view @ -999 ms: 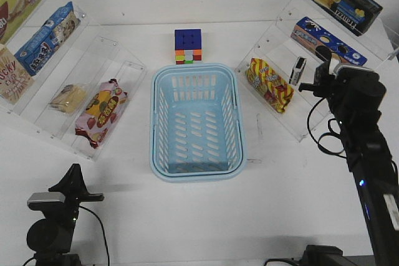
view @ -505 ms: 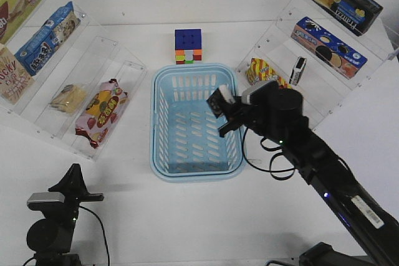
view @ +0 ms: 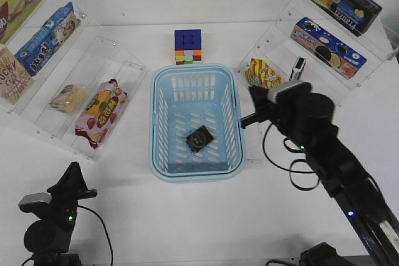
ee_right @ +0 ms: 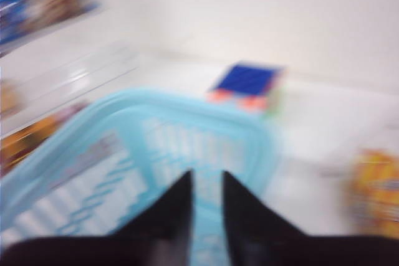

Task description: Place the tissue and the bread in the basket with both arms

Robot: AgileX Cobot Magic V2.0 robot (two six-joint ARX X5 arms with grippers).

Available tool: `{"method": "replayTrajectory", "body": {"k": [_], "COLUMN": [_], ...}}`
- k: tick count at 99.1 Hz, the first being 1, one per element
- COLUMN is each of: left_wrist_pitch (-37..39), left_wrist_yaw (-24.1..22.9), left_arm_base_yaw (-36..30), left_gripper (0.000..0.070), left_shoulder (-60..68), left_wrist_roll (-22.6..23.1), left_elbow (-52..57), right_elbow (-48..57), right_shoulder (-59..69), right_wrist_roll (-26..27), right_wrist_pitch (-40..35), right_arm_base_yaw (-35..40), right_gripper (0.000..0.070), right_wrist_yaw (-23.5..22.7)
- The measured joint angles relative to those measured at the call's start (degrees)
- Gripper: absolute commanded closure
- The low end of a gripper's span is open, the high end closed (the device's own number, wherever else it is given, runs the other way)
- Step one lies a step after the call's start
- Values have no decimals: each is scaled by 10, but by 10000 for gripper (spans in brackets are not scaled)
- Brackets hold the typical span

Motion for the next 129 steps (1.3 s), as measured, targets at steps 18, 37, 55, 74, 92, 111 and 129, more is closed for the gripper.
{"method": "replayTrajectory", "body": {"k": [18, 37, 55, 74, 92, 111, 129], "left_wrist_pitch": [-78, -143, -186, -215, -206, -177, -146], "left_wrist_yaw": [1, 1, -4, -43, -82, -112, -137], "left_arm_base_yaw": [0, 0, 0, 0, -2, -2, -3], "left_gripper": [699, 698, 324, 128, 128, 130, 661], "left_shoulder": [61, 217, 386, 536, 633, 715, 774], "left_wrist_roll": [3, 99, 236, 385, 486, 518, 524], "left_elbow": [129, 258, 384, 482, 538, 575, 581], "right_elbow": [-132, -307, -326, -326, -326, -326, -326], "right_shoulder": [-138, -245, -247, -248, -248, -248, -248], "right_wrist_roll": [-17, -16, 1, 2, 5, 10, 10], "right_wrist_pitch": [85, 187, 153, 162, 164, 164, 164], "right_arm_base_yaw": [-28, -31, -32, -32, -32, -32, -32], "right_gripper": [698, 698, 698, 698, 698, 698, 698], "right_wrist_yaw": [23, 46, 43, 43, 43, 43, 43]}}
